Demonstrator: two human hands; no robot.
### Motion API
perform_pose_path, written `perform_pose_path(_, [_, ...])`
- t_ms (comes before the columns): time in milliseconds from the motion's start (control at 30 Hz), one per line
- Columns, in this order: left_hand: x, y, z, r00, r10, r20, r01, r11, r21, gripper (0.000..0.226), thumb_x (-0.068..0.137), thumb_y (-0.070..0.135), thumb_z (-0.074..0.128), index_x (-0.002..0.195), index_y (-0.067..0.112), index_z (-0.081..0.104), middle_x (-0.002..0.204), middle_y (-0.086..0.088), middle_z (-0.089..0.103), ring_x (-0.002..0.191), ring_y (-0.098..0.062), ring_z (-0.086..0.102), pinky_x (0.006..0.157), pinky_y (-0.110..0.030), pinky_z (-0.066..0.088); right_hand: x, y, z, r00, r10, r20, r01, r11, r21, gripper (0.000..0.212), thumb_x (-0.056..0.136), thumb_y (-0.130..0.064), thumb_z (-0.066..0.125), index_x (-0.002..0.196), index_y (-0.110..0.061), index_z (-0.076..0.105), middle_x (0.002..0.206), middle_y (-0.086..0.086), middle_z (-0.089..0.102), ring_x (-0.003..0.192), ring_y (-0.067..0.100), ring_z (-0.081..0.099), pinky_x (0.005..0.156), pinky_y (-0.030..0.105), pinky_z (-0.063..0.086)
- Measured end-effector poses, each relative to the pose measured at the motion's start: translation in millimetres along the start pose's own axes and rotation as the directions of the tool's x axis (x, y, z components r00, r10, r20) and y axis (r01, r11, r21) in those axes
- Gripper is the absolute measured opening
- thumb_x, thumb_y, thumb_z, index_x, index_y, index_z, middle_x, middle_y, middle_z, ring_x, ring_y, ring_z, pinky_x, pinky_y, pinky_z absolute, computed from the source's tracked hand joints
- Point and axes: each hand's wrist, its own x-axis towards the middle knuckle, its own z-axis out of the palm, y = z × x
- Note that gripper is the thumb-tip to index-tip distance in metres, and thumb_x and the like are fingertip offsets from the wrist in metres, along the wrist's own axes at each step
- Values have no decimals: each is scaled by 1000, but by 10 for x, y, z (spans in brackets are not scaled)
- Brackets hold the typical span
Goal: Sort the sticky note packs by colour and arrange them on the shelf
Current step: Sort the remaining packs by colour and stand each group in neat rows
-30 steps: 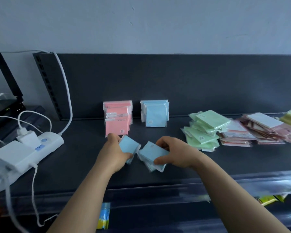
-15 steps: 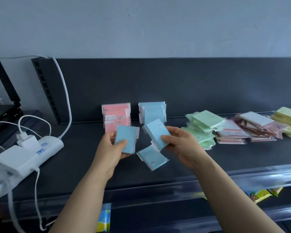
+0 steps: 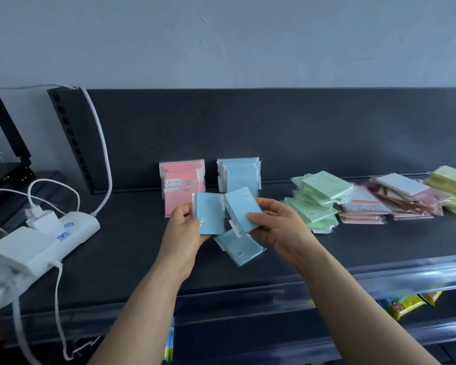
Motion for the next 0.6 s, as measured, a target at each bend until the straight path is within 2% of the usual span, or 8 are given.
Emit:
perform_pose_path(167, [46,-18,-62,999,47,-20,-44,989,142,30,96,-1,46,120,12,60,107,-5,70,93,-15,70,80,-32,58,26,2,-28,999,-20,-35,20,1000,-18,36,82,2,69,115,-11,59,95,8,74,79,22,71,66,31,57])
perform_pose_path(233, [42,18,-78,997,72,2,-71,979,193,29,97,2,47,113,17,66,106,-1,71,94,-13,70,80,-31,58,52,-12,-51,999,-34,-41,33,999,-14,38,80,2,71,113,-10,58,95,8,74,79,21,71,64,31,56])
perform_pose_path(400, [59,85,-42,990,63,127,-101,943,317,32,99,17,51,88,38,72,94,10,74,99,-15,67,91,-40,54,110,-14,1,996,-83,-19,80,988,-135,18,77,-2,75,93,-7,68,93,12,74,85,24,70,77,35,56])
perform_pose_path(500, [65,94,-5,978,49,204,-125,916,380,14,93,26,63,104,32,69,99,10,73,99,-11,66,87,-31,52,134,-2,78,991,-127,-45,112,962,-248,19,75,-7,80,92,-9,73,86,7,72,80,20,70,77,32,58])
perform_pose_path(600, [97,67,-25,979,94,181,-169,869,466,27,87,17,70,111,29,64,105,10,69,98,-9,65,86,-29,52,131,22,145,987,-155,-33,133,926,-353,20,78,-15,78,98,-10,74,90,2,73,84,17,69,74,21,56])
